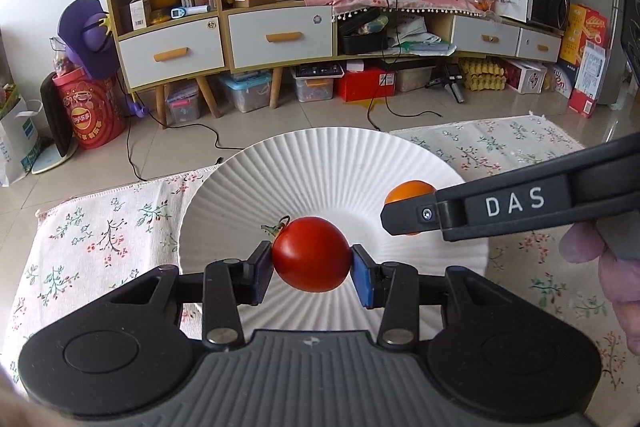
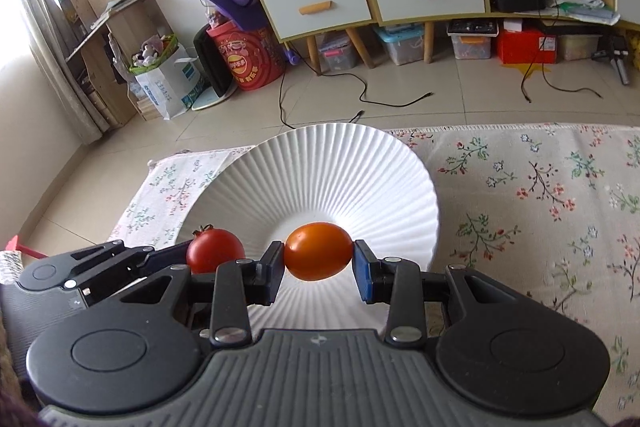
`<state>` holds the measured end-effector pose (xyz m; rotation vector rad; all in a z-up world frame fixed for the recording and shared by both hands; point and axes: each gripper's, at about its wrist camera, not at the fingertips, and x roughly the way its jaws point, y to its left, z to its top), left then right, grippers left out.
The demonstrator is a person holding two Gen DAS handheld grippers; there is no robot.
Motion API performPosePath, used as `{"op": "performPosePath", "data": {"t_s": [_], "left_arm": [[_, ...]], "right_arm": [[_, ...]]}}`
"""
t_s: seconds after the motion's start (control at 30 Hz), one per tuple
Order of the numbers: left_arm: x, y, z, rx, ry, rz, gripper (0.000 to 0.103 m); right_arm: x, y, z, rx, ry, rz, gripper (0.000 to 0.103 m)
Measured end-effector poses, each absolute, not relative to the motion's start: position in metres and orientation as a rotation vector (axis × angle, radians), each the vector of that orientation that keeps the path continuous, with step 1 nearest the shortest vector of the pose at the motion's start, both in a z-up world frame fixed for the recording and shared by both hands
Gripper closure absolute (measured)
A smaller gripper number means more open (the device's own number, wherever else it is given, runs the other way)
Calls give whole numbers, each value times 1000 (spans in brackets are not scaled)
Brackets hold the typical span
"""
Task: Organize fruits
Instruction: 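Lower both tomatoes into the bowl and open both tools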
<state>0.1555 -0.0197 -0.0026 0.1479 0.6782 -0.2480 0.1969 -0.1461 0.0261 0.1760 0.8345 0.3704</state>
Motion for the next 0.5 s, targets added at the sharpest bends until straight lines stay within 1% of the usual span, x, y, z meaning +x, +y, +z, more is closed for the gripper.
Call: {"op": "performPosePath", "data": {"t_s": [0.5], "left_arm": [[173,-23,-10,178,711,-239,66]], "right_arm": [[205,-143,19,150,840,396,70]]}}
